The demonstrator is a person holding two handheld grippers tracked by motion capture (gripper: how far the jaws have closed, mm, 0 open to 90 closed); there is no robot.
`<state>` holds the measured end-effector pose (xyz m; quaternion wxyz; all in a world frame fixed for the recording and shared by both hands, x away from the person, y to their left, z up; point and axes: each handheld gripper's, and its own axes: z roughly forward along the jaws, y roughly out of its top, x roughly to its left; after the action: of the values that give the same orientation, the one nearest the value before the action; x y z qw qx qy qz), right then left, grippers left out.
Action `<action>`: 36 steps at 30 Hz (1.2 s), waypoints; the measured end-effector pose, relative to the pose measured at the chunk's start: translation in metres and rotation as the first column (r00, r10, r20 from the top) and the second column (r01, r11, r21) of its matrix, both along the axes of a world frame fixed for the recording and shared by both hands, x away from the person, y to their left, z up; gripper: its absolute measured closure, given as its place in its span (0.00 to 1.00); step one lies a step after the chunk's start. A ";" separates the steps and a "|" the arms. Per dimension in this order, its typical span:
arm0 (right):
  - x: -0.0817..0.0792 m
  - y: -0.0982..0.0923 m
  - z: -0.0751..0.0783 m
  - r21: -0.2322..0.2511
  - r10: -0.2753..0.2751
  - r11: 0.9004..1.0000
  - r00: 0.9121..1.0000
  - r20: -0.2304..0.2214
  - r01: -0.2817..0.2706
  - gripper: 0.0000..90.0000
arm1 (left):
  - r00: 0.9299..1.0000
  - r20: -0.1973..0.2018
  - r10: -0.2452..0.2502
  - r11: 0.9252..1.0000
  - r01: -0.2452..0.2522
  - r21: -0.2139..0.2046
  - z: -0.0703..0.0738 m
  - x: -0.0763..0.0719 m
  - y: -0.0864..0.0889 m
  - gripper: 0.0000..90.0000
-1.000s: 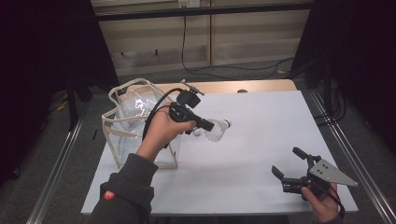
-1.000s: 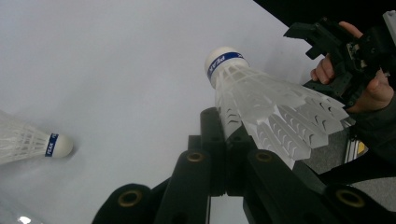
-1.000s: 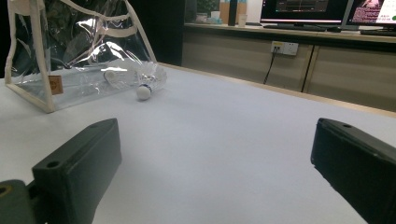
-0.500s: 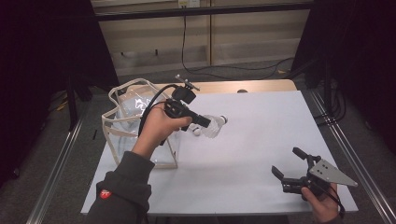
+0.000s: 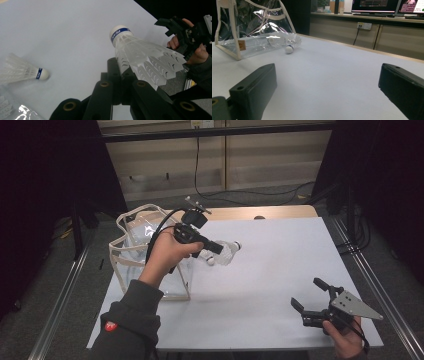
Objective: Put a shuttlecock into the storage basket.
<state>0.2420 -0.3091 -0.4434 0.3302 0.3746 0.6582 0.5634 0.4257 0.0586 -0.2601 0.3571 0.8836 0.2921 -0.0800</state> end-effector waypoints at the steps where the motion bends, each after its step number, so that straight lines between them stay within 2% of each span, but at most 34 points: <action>1: 0.000 0.000 0.000 0.001 -0.001 1.000 1.000 0.000 0.001 0.02 | 1.000 -0.001 -0.001 1.000 0.001 0.000 0.000 0.000 0.000 1.00; 26: 0.000 0.000 0.000 0.002 0.000 1.000 1.000 0.002 0.000 0.02 | 1.000 0.008 0.025 1.000 -0.025 0.003 0.010 0.005 0.007 1.00; 32: 0.000 0.000 0.000 0.000 0.000 1.000 1.000 0.004 0.000 0.02 | 0.998 0.010 0.055 0.998 -0.055 0.001 0.011 0.007 0.010 1.00; 36: 0.000 0.000 0.000 0.002 0.000 1.000 1.000 0.002 0.000 0.02 | 0.998 0.014 0.054 0.999 -0.054 0.003 0.013 0.009 0.014 1.00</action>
<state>0.2417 -0.3092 -0.4430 0.3304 0.3744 0.6575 0.5642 0.4351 0.0729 -0.2472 0.3596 0.8765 0.3137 -0.0634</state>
